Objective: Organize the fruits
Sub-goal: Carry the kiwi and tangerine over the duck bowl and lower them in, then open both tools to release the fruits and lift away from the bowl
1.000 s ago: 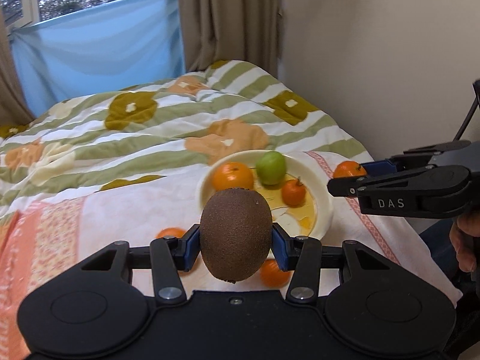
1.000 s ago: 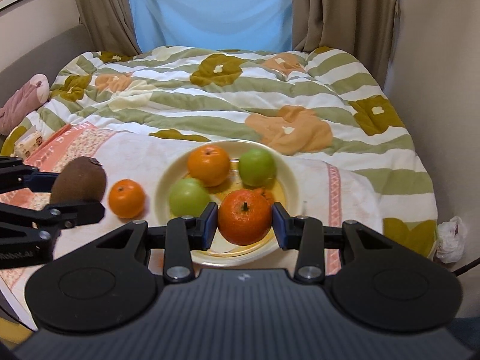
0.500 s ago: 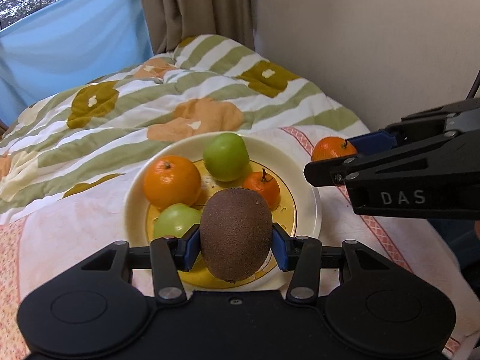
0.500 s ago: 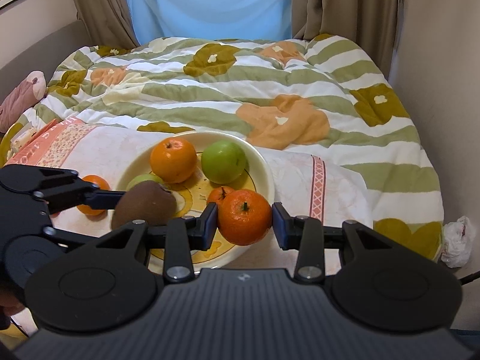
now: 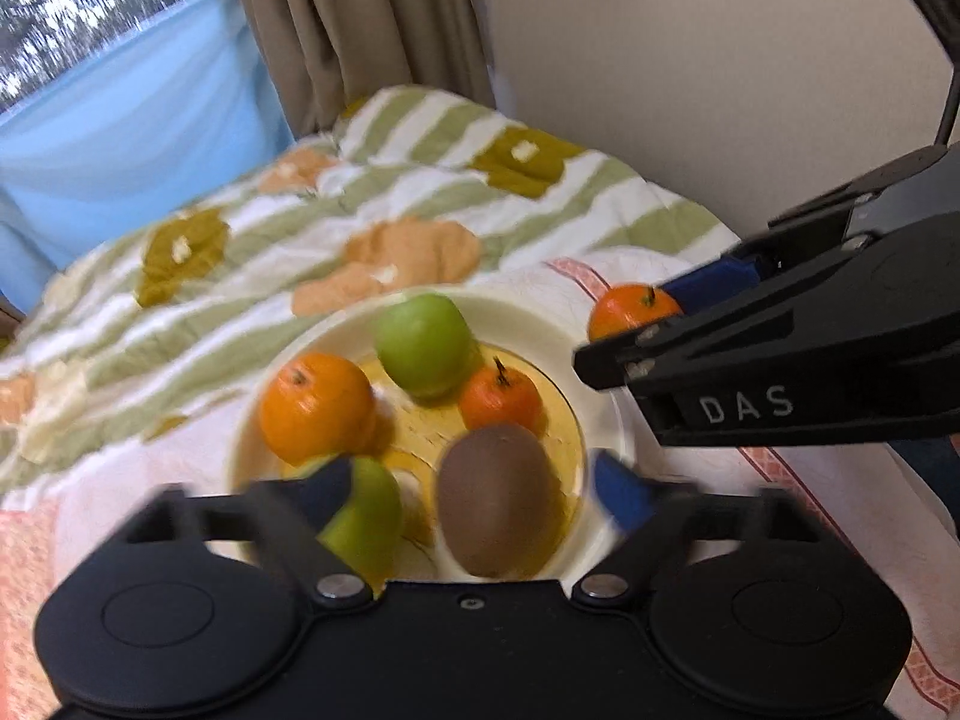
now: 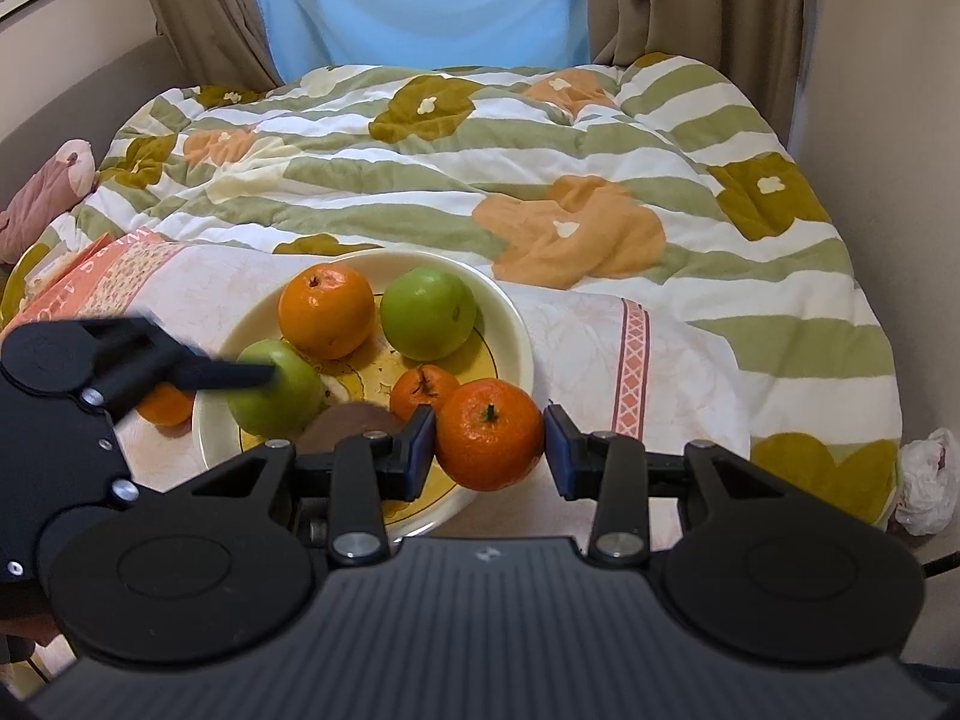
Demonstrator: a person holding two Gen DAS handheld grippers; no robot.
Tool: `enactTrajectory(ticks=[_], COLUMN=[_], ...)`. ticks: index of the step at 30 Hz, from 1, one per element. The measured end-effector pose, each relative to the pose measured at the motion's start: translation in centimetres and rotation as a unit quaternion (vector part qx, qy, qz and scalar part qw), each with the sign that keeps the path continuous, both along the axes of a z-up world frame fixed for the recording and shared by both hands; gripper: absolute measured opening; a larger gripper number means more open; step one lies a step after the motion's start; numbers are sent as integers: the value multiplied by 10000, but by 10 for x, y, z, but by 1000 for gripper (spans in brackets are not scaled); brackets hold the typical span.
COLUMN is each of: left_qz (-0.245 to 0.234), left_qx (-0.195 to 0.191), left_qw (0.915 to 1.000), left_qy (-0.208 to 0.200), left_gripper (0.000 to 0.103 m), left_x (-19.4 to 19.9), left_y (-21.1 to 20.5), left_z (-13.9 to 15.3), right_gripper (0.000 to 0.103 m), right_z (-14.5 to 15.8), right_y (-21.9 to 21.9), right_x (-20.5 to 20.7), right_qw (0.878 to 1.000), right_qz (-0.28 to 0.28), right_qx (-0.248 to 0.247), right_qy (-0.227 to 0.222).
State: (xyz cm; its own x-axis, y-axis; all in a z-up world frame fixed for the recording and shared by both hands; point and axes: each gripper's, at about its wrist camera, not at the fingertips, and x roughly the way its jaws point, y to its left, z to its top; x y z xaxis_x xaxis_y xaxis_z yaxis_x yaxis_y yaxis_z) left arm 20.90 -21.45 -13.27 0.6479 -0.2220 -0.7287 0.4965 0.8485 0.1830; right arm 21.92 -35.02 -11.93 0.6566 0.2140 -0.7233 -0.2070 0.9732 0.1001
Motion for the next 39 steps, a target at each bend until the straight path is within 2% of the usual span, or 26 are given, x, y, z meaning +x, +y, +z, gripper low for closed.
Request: enactTrajectory(ticks=[5,17,24,33,34,35,36,37,39], left_qz=[93,857,1302,1552,1573,1587,1604,1629,1660], left_qx=[16,-137,-195,-191,-195,-198,-199,-205,-230], left_qw=[9999,9962,9913,9877,9873,9871,9868,9864,9858], left_qy=[-41,-75,-36,57,70,78,82,86,107], left_gripper=[97,97,97,97,97,97,97,97,97], left_x=[-5,-26,-32,-46,-47,-48,-50,-52,-56], left_y=[9,67,98,116,116,117,118,118,119], left_z=[9,27,30,24,24,24,23,23,23], right_gripper=[53,53,53,55,62,79,87,102,103], right_z=[2,14,3,-15,-16,-15,-15,-14,-12], right_y=[3,40,64,73,73,72,71,69,65], right_x=[2,13,29,46,45,44,43,41,35], right_qw=[10000,9973,9935,9938,9941,9943,9947,9946,9943], right_qz=[88,714,1126,1114,1087,1061,1026,1031,1039], right_qx=[-14,-65,-110,-54,-28,-14,-21,18,149], right_qy=[-8,-162,-148,-23,-58,-74,-112,-142,-181])
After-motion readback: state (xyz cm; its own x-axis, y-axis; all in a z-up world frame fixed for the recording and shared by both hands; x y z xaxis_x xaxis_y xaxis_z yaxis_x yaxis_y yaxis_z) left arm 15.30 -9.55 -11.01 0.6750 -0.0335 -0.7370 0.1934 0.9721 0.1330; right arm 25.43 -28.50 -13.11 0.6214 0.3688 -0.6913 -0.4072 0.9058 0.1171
